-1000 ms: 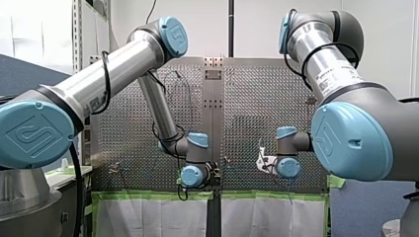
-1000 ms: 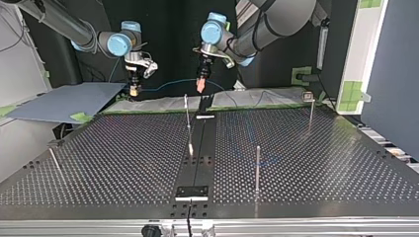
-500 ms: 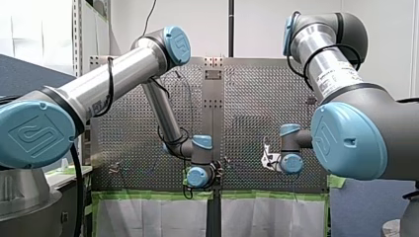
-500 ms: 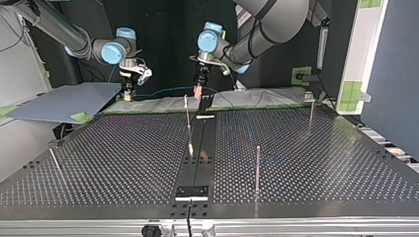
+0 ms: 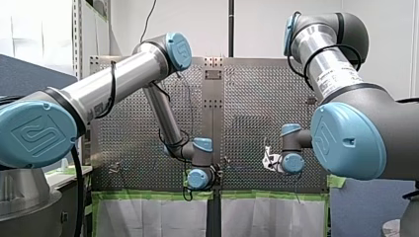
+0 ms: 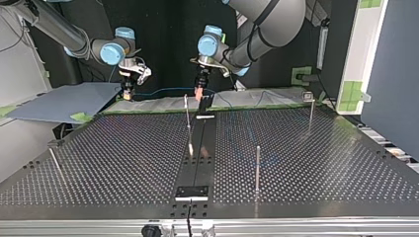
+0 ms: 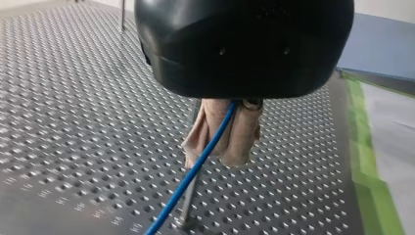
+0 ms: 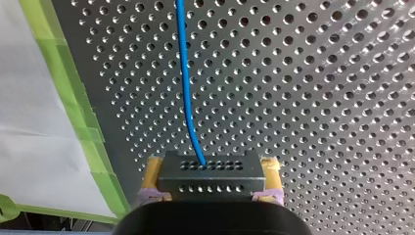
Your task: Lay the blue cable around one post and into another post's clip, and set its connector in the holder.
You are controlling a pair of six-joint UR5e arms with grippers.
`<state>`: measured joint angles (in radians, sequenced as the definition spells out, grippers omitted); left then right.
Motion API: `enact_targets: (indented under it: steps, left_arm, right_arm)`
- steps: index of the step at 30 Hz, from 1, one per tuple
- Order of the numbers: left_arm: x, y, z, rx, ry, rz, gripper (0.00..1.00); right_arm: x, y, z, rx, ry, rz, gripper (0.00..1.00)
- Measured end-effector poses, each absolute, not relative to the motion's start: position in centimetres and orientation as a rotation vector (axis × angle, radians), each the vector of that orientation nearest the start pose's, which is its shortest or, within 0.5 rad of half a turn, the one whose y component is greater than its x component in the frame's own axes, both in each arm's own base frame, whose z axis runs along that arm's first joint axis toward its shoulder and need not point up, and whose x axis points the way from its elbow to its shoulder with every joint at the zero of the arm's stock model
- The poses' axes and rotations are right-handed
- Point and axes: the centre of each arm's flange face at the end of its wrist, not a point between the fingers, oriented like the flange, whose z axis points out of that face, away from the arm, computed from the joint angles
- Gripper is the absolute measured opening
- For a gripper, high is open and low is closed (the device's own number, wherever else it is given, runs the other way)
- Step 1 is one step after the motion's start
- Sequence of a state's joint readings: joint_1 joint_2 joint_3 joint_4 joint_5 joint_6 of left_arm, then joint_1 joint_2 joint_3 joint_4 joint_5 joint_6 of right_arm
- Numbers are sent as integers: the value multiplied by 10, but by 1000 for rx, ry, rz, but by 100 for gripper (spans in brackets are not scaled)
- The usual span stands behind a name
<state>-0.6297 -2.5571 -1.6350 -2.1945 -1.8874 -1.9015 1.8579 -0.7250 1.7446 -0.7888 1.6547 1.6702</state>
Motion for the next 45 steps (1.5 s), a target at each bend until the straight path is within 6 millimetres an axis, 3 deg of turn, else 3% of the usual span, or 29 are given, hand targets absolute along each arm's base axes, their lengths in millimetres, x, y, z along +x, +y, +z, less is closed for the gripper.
enact_targets:
  steps: [23,45]
  left_arm:
    - [497,-455,-38,-22,1659,-440,0]
    - [513,-442,-37,-32,1666,-403,0]
  right_arm:
    - [292,-546,-4,1484,-1289,1311,5]
    - [301,-554,1,1478,-1207,1402,5]
